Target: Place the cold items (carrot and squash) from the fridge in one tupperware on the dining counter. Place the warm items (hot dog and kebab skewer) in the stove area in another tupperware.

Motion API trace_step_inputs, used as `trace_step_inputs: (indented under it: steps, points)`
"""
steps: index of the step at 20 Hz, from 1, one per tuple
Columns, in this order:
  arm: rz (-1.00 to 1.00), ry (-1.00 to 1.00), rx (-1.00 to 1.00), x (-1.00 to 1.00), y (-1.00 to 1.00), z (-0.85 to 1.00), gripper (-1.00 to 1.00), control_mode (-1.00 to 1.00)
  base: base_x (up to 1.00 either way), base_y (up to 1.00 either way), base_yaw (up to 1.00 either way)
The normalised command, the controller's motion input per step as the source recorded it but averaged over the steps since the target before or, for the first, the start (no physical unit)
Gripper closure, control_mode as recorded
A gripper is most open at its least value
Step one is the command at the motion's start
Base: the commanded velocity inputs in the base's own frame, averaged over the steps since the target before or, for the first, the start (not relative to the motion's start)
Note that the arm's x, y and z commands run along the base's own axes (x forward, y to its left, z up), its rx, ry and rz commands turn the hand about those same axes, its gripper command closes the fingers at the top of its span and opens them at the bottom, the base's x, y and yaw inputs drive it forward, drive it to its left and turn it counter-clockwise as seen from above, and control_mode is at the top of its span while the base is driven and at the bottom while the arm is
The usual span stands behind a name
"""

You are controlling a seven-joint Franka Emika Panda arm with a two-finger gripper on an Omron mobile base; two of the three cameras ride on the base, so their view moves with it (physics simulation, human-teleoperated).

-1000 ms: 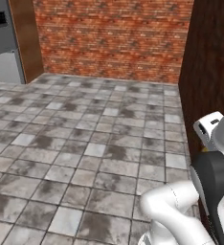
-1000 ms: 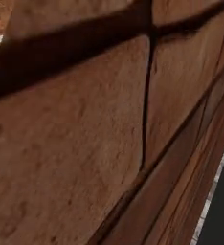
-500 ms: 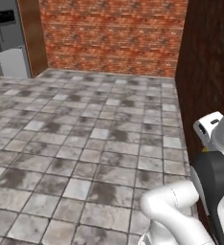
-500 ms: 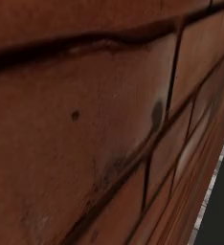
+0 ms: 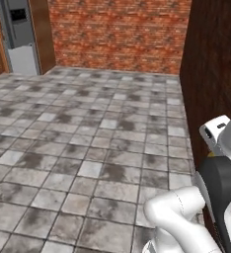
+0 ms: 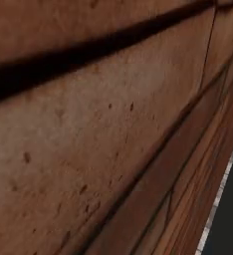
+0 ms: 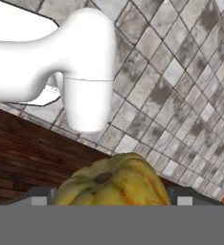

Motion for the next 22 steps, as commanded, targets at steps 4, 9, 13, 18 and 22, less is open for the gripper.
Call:
trace_step_inputs:
  steps: [4,9,13,18,22]
  points:
    - [0.00,0.00,0.00,0.00,0.00,0.00,1.00,1.00,-1.00,0.59,0.00]
    - [0.00,0.00,0.00,0.00,0.00,0.00,1.00,1.00,-0.90,0.92,0.00]
    - [0.00,0.00,0.00,0.00,0.00,0.00,1.00,1.00,-0.78,1.00,0.00]
    - [0.00,0.00,0.00,0.00,0.00,0.00,1.00,1.00,-0.68,1.00,0.00]
    - [0.00,0.00,0.00,0.00,0.00,0.00,1.00,1.00,-0.47,0.87,0.00]
